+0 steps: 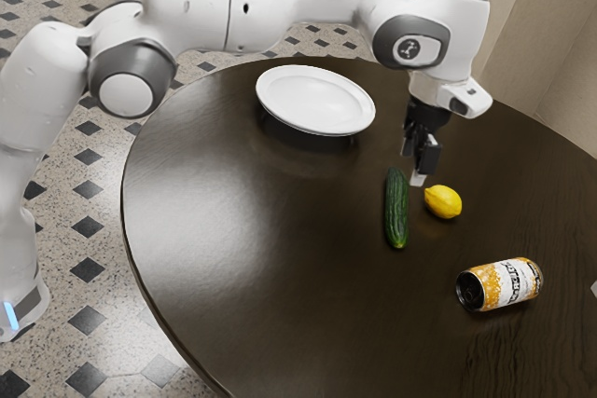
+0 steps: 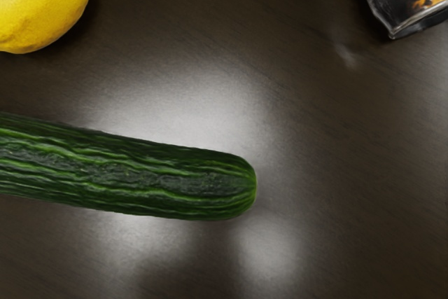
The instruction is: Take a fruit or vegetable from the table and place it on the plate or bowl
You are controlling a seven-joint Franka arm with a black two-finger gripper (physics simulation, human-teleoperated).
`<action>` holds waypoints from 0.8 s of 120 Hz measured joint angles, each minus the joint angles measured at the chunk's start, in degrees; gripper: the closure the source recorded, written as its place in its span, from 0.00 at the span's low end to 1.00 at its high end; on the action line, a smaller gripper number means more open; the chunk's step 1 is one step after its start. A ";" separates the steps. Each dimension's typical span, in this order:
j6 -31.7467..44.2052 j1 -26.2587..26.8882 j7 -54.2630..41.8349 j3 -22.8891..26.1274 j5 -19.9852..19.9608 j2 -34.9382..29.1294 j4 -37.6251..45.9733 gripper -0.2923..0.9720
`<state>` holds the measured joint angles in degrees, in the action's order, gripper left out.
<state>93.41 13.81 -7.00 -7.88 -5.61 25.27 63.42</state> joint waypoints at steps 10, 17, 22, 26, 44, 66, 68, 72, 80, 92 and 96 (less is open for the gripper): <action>0.76 0.00 -0.06 -0.02 -0.50 0.34 -0.02 0.25; 1.14 0.05 -0.08 -0.02 -0.71 0.40 -0.02 0.25; 1.34 0.07 -0.10 -0.03 -0.81 0.42 -0.02 0.25; 1.49 0.04 -0.11 -0.03 -0.87 0.44 -0.02 0.25; 2.51 -0.03 -0.18 -0.03 -1.52 2.09 -0.03 0.25; 4.96 -1.04 -0.24 -0.08 -2.25 5.18 -0.06 0.25; 5.25 -1.12 -0.24 -0.09 -2.32 5.39 -0.05 0.25; 5.76 -1.22 -0.24 -0.10 -2.42 5.73 -0.08 0.25; 6.82 -1.30 -0.25 -0.11 -2.54 6.07 -0.16 0.25; 9.57 -1.60 -0.27 -0.49 -2.41 7.16 -0.17 0.25; 10.57 -1.86 -0.28 -0.54 -2.36 7.70 -0.18 0.25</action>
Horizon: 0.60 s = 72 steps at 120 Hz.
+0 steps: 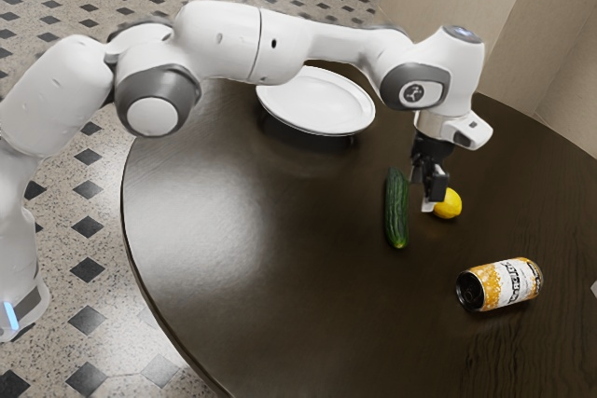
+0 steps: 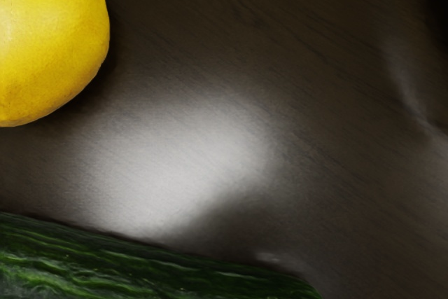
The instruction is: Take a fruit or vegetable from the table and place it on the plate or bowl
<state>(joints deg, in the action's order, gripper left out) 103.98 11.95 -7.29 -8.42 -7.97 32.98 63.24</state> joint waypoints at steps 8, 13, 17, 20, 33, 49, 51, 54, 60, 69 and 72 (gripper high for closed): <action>1.69 -0.26 -0.02 -0.07 0.06 0.46 -0.12 0.25; 2.60 -0.51 -0.03 -0.09 0.09 0.56 -0.21 0.25; 3.38 -0.79 -0.03 -0.05 0.10 0.61 -0.24 0.25; 4.03 -0.96 -0.04 -0.06 0.11 0.66 -0.26 0.25; 7.02 -1.88 -0.07 -0.01 0.14 1.04 -0.27 0.25; 10.26 -2.49 -0.19 0.33 0.06 2.36 -0.29 0.25; 10.72 -2.75 -0.23 0.36 0.04 2.69 -0.29 0.25; 11.34 -3.37 -0.30 0.38 0.01 3.13 -0.28 0.25; 12.38 -4.16 -0.42 0.41 -0.04 3.87 -0.28 0.25; 13.99 -4.71 -0.59 0.69 -0.12 4.82 -0.32 0.25; 14.59 -4.77 -0.64 0.82 -0.13 5.03 -0.34 0.25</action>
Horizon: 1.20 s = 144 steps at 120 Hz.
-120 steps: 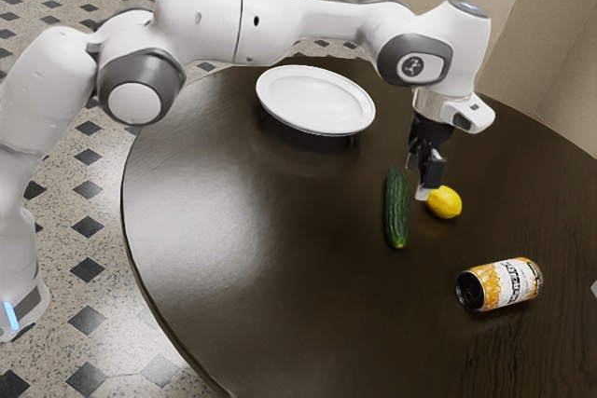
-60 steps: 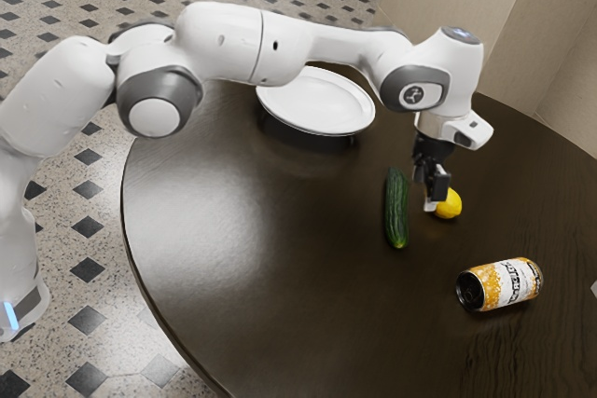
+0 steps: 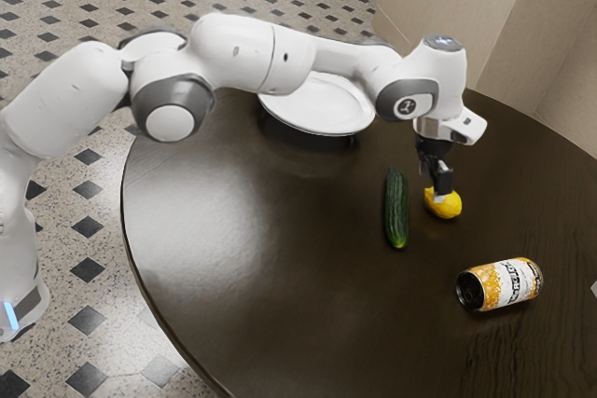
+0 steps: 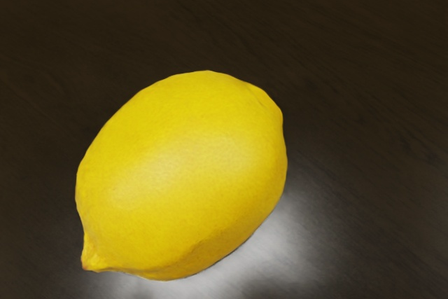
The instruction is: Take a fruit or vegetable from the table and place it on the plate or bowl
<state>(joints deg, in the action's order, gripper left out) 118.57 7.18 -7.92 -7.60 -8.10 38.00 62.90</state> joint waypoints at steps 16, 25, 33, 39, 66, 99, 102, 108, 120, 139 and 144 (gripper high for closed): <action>4.11 -0.49 -0.24 0.16 0.00 1.52 -0.03 0.25; 6.35 -0.90 -0.36 0.37 0.00 2.46 -0.19 0.25; 8.00 -1.01 -0.46 0.63 -0.02 3.47 -1.11 0.25; 8.95 -1.10 -0.52 1.00 -0.04 4.08 -1.47 0.25; 11.49 -3.01 -0.72 3.35 0.00 5.94 -1.77 0.25; 13.07 -2.97 -0.79 3.54 0.12 7.10 -1.79 0.34; 13.14 -2.97 -0.78 3.52 0.19 7.12 -1.79 0.35; 13.25 -2.96 -0.73 3.46 0.33 7.13 -1.79 0.36; 11.88 -2.43 -0.58 3.33 2.10 6.88 -3.95 0.39; 6.13 -1.92 -0.29 2.98 5.08 4.78 -5.22 0.41; 3.41 -1.95 -0.22 2.76 5.55 3.30 -5.26 0.41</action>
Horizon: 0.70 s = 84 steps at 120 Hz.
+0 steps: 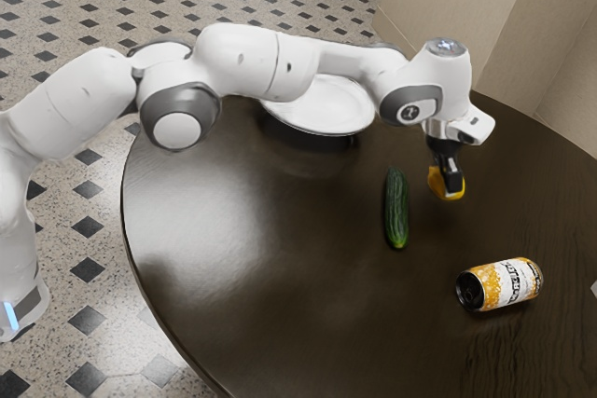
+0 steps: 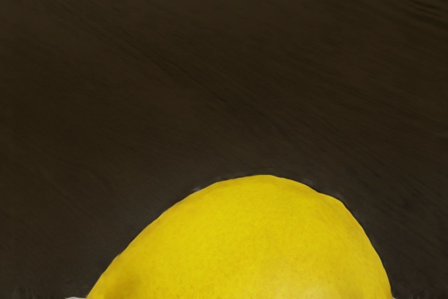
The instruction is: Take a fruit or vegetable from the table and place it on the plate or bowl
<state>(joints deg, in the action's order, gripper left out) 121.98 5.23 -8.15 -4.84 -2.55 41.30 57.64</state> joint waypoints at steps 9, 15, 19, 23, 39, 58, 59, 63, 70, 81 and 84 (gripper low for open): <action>-5.19 -0.20 0.08 -1.49 0.57 -2.85 -0.03 0.41; -8.67 -0.27 0.10 -3.58 0.79 -4.52 -0.02 0.41; -10.91 -0.34 0.09 -5.13 0.88 -5.35 0.01 0.41; -13.04 -0.45 0.08 -6.93 0.95 -6.07 0.02 0.41; -20.16 -3.84 -0.03 -13.04 0.82 -7.98 0.13 0.41; -25.02 -11.34 -0.32 -13.87 0.53 -9.25 0.66 0.40; -25.21 -11.62 -0.35 -13.90 0.43 -9.24 0.84 0.40; -25.90 -12.70 -0.45 -13.94 -0.04 -9.12 1.37 0.41; -26.80 -13.97 -0.62 -13.91 -0.68 -8.65 1.77 0.41; -27.66 -14.35 -0.77 -13.63 -1.23 -7.54 1.94 0.41; -27.82 -14.39 -0.81 -13.56 -1.34 -7.14 1.98 0.41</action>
<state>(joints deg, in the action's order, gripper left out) 94.15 -9.16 -8.95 -18.40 -3.89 34.16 59.62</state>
